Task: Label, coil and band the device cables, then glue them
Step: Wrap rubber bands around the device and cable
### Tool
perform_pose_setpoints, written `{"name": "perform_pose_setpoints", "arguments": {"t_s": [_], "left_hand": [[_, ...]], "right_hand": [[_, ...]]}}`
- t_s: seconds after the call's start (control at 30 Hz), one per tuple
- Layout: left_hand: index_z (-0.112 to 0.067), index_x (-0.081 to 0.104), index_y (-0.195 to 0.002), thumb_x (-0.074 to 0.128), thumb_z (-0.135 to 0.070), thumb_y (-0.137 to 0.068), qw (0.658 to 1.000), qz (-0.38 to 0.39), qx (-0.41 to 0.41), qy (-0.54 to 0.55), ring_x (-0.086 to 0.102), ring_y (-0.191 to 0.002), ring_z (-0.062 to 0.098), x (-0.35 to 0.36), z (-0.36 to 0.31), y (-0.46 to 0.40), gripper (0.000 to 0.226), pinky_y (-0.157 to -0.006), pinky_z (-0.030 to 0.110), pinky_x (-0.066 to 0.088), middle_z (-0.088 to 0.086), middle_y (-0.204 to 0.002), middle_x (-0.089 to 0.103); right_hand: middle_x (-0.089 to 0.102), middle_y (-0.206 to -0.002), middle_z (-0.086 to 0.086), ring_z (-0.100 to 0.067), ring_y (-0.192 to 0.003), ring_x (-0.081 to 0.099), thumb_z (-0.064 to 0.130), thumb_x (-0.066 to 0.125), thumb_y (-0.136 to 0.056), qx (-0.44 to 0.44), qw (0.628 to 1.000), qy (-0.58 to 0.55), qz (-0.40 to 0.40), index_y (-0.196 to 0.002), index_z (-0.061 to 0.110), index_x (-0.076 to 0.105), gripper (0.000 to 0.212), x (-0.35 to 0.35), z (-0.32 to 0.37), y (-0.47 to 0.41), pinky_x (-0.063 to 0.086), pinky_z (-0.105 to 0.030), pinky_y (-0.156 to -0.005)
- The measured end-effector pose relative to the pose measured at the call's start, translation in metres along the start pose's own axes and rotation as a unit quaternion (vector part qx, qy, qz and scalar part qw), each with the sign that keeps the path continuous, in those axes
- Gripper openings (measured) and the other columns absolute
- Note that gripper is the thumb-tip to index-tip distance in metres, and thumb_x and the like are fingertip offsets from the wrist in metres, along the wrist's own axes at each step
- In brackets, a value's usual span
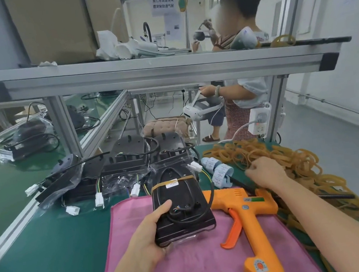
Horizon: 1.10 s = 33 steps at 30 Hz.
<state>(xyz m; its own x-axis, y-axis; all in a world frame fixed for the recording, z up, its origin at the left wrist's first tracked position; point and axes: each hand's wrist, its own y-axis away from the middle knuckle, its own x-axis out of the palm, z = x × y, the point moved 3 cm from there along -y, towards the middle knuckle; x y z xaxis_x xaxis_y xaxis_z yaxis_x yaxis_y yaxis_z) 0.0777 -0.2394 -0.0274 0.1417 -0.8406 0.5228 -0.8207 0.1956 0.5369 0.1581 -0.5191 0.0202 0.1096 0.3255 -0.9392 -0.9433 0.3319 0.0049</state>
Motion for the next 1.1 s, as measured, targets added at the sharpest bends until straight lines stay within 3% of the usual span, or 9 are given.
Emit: {"name": "perform_pose_setpoints", "arguments": {"t_s": [0.17, 0.33, 0.47, 0.57, 0.67, 0.83, 0.93, 1.0, 1.1], "left_hand": [[-0.002, 0.078, -0.079, 0.076, -0.019, -0.061, 0.999, 0.012, -0.007, 0.032, 0.073, -0.070, 0.035, -0.003, 0.002, -0.003, 0.025, -0.051, 0.043, 0.060, 0.021, -0.088, 0.074], [-0.005, 0.076, -0.061, 0.070, -0.027, -0.064, 0.994, 0.046, 0.008, 0.096, 0.071, -0.055, 0.031, 0.005, 0.000, -0.002, 0.022, -0.041, 0.034, 0.055, 0.018, -0.072, 0.073], [-0.002, 0.076, -0.081, 0.070, -0.028, -0.066, 0.991, 0.067, -0.001, 0.112, 0.071, -0.066, 0.036, 0.012, 0.002, -0.001, 0.031, -0.050, 0.039, 0.060, 0.024, -0.085, 0.073], [0.000, 0.076, -0.088, 0.073, -0.029, -0.062, 0.990, 0.085, -0.011, 0.108, 0.071, -0.072, 0.038, 0.012, 0.002, 0.000, 0.038, -0.057, 0.039, 0.059, 0.024, -0.092, 0.072], [-0.006, 0.076, -0.081, 0.077, -0.028, -0.054, 0.994, 0.083, -0.009, 0.074, 0.071, -0.075, 0.034, 0.010, -0.001, 0.002, 0.034, -0.060, 0.035, 0.058, 0.020, -0.090, 0.073], [-0.001, 0.076, -0.076, 0.071, -0.028, -0.064, 0.994, 0.082, -0.029, 0.065, 0.071, -0.064, 0.035, 0.011, -0.006, 0.006, 0.029, -0.053, 0.044, 0.059, 0.021, -0.080, 0.073], [0.005, 0.073, -0.065, 0.067, -0.027, -0.070, 0.989, 0.093, -0.055, 0.103, 0.069, -0.053, 0.035, 0.014, -0.010, 0.012, 0.033, -0.037, 0.040, 0.053, 0.023, -0.068, 0.071], [0.007, 0.072, -0.064, 0.065, -0.024, -0.066, 0.986, 0.097, -0.059, 0.123, 0.067, -0.048, 0.033, 0.018, -0.014, 0.015, 0.032, -0.033, 0.036, 0.050, 0.022, -0.063, 0.069], [0.008, 0.070, -0.062, 0.064, -0.021, -0.063, 0.982, 0.095, -0.052, 0.154, 0.066, -0.045, 0.030, 0.022, -0.016, 0.016, 0.030, -0.033, 0.034, 0.050, 0.022, -0.061, 0.068]], "right_hand": [[0.059, -0.062, -0.002, -0.020, -0.060, 0.053, 0.019, 0.050, -0.093, -0.073, 0.933, -0.352, -0.009, -0.067, 0.009, 0.053, 0.029, 0.008, 0.033, 0.043, 0.043, -0.032, -0.060], [0.057, -0.063, -0.011, -0.020, -0.060, 0.050, 0.007, 0.051, -0.089, -0.138, 0.944, -0.293, 0.070, -0.061, 0.012, 0.053, 0.028, 0.039, 0.054, 0.075, 0.044, -0.038, -0.063], [0.066, -0.058, 0.000, -0.007, -0.051, 0.059, -0.008, 0.048, -0.092, -0.171, 0.851, -0.444, 0.223, -0.055, 0.015, 0.069, 0.048, 0.053, 0.077, 0.096, 0.050, -0.021, -0.056], [0.070, -0.074, -0.011, -0.019, -0.064, 0.065, -0.010, 0.043, -0.090, -0.144, 0.798, -0.525, 0.258, -0.068, 0.011, 0.072, 0.043, 0.061, 0.083, 0.098, 0.054, -0.030, -0.066], [0.071, -0.069, -0.006, -0.014, -0.059, 0.066, -0.014, 0.038, -0.091, -0.098, 0.732, -0.610, 0.287, -0.071, 0.008, 0.073, 0.046, 0.068, 0.084, 0.100, 0.055, -0.025, -0.056], [0.067, -0.065, -0.006, -0.016, -0.055, 0.059, 0.014, 0.050, -0.083, -0.046, 0.601, -0.708, 0.369, -0.067, 0.012, 0.072, 0.027, 0.069, 0.084, 0.106, 0.045, -0.026, -0.056], [0.053, -0.048, 0.000, -0.013, -0.043, 0.049, 0.008, 0.042, -0.078, -0.083, 0.577, -0.690, 0.430, -0.054, 0.015, 0.064, 0.034, 0.061, 0.082, 0.107, 0.042, -0.026, -0.051], [0.063, -0.058, -0.001, -0.012, -0.052, 0.061, -0.009, 0.027, -0.083, -0.100, 0.586, -0.687, 0.417, -0.061, 0.010, 0.072, 0.054, 0.057, 0.083, 0.104, 0.054, -0.027, -0.058], [0.068, -0.088, -0.018, -0.021, -0.070, 0.070, -0.022, 0.031, -0.078, -0.074, 0.512, -0.776, 0.361, -0.093, -0.004, 0.069, 0.044, 0.057, 0.085, 0.096, 0.060, -0.029, -0.065]]}}
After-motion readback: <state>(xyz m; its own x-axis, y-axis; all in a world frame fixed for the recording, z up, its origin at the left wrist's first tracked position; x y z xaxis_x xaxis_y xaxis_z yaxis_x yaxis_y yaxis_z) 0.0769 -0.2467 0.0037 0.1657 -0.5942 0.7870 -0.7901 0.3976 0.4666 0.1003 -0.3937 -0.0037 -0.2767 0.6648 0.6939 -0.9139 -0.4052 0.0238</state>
